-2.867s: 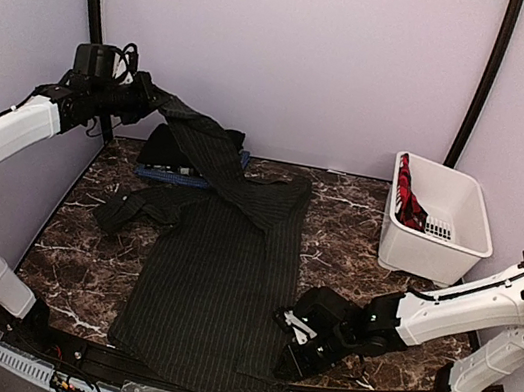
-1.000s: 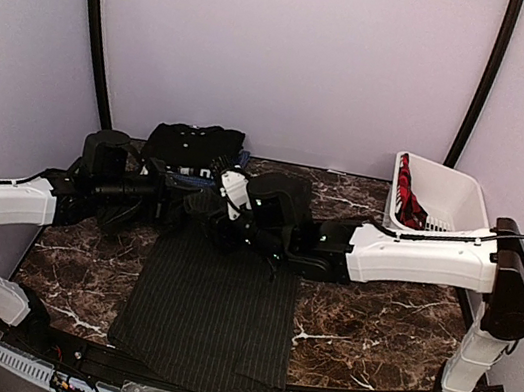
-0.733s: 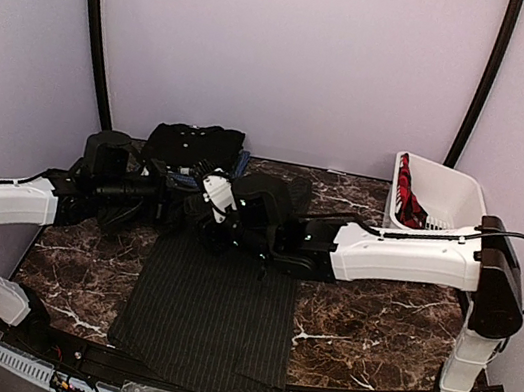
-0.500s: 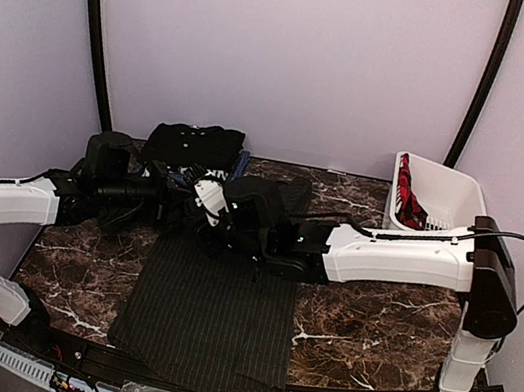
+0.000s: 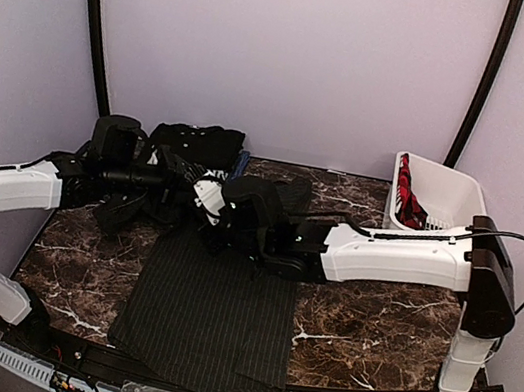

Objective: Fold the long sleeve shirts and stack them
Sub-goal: Pass from the left arm to the right, then pass from the right arm to the left

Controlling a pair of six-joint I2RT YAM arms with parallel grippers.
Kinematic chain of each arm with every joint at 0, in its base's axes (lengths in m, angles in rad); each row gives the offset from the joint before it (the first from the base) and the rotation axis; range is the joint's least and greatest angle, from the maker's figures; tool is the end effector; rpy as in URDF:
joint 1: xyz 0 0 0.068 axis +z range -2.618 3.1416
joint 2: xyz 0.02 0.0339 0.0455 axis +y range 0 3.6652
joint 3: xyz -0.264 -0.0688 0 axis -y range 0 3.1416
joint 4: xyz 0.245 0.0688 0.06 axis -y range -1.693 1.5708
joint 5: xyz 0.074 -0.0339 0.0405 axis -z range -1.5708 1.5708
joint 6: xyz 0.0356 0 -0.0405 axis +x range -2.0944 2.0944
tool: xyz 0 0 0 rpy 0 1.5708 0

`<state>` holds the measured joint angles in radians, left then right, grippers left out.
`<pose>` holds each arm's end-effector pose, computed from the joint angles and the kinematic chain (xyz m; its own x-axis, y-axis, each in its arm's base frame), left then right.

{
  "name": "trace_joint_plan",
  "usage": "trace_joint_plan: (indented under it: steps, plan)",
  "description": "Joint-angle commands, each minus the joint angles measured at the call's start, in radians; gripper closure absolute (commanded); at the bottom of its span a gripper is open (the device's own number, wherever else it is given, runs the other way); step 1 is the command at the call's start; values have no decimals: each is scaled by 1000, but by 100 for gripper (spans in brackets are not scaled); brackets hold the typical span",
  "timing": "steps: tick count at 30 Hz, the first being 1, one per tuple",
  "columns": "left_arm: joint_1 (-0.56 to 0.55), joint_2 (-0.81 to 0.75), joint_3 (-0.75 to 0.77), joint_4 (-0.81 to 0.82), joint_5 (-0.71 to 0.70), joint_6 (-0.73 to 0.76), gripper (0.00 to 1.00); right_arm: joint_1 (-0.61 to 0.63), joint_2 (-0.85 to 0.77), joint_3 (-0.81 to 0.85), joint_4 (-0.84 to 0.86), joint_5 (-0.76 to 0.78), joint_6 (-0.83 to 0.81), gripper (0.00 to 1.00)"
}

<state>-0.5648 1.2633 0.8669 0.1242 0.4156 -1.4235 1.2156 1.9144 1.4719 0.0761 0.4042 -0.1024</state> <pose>0.2389 -0.1684 0.2972 -0.8426 -0.5374 -0.0340 -0.1046 0.2252 -0.9687 0.1716 0.4224 0.2731 -0.0489 -0.4020 -0.9143 -0.7432 0.6262 -0.2356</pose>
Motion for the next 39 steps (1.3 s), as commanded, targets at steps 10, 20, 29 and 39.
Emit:
trace_joint_plan:
  steps: [10, 20, 29, 39]
  plan:
    - [29, -30, 352, -567, -11, 839, 41, -52, -140, -119, 25, -82, -51, 100]
    - [26, 19, 418, -647, -84, 1312, 29, -57, -213, -208, 96, -192, -75, 100]
    - [17, 53, 390, -551, 154, 1512, 25, -61, -239, -240, 119, -210, -108, 100]
    - [-44, 97, 377, -580, 196, 1560, 26, -94, -234, -234, 123, -258, -120, 100]
